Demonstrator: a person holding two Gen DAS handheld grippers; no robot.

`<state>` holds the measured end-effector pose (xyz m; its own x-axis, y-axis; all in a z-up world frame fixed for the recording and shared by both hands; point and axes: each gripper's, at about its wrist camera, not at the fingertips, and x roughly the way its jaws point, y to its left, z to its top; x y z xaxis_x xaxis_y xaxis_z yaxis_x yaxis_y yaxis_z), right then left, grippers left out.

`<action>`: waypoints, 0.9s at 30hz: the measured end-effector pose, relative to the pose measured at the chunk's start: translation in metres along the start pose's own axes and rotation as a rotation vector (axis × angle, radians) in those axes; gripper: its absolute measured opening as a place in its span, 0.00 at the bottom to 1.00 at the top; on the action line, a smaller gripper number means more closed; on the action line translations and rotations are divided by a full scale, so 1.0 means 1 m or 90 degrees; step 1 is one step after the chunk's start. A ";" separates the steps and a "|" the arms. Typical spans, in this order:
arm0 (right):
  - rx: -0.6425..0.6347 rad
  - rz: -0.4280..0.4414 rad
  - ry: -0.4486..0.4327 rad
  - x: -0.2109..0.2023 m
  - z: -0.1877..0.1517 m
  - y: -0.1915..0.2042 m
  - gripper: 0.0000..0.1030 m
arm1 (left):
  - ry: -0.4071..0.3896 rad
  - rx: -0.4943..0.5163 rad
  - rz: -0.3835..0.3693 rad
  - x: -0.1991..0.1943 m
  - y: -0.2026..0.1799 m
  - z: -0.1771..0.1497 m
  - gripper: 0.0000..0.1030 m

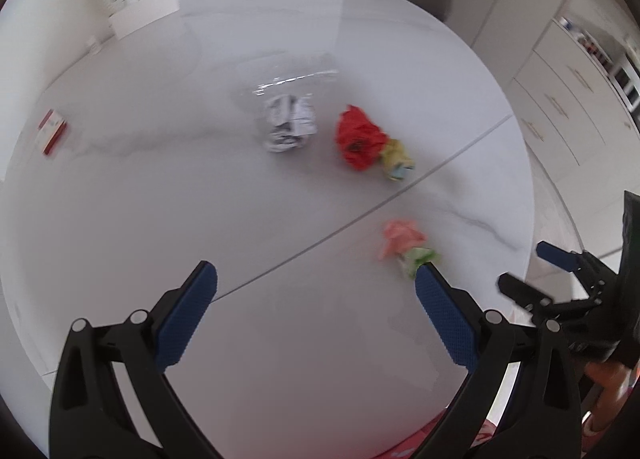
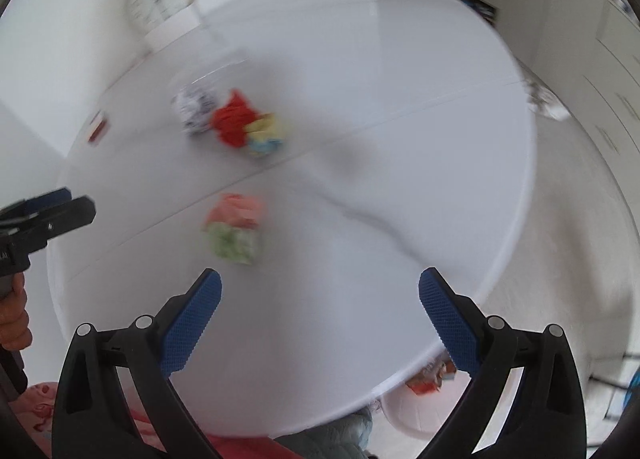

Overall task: Collect trash
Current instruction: 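Grasp the crumpled green paper with the right gripper, then grasp the crumpled pink paper with the left gripper while the right holds the green paper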

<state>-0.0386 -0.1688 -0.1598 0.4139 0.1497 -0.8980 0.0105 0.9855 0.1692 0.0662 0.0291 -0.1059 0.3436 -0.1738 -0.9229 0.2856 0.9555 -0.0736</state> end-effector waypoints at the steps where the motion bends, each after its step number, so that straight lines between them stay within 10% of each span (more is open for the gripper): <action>1: -0.011 0.001 0.001 0.005 0.003 0.007 0.95 | 0.002 -0.005 0.001 0.000 0.004 0.001 0.92; 9: -0.100 0.000 0.031 0.044 0.010 0.049 0.86 | 0.011 -0.028 0.006 0.009 0.029 0.002 0.92; 18: -0.119 -0.005 0.078 0.065 0.005 0.054 0.35 | 0.016 -0.025 0.005 0.013 0.029 0.001 0.92; 27: -0.055 0.031 0.058 0.035 -0.004 0.018 0.33 | 0.026 0.034 -0.015 0.024 -0.006 -0.004 0.92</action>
<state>-0.0276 -0.1451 -0.1897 0.3277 0.2009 -0.9232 -0.0882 0.9794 0.1818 0.0689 0.0200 -0.1296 0.2997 -0.1856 -0.9358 0.3415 0.9368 -0.0764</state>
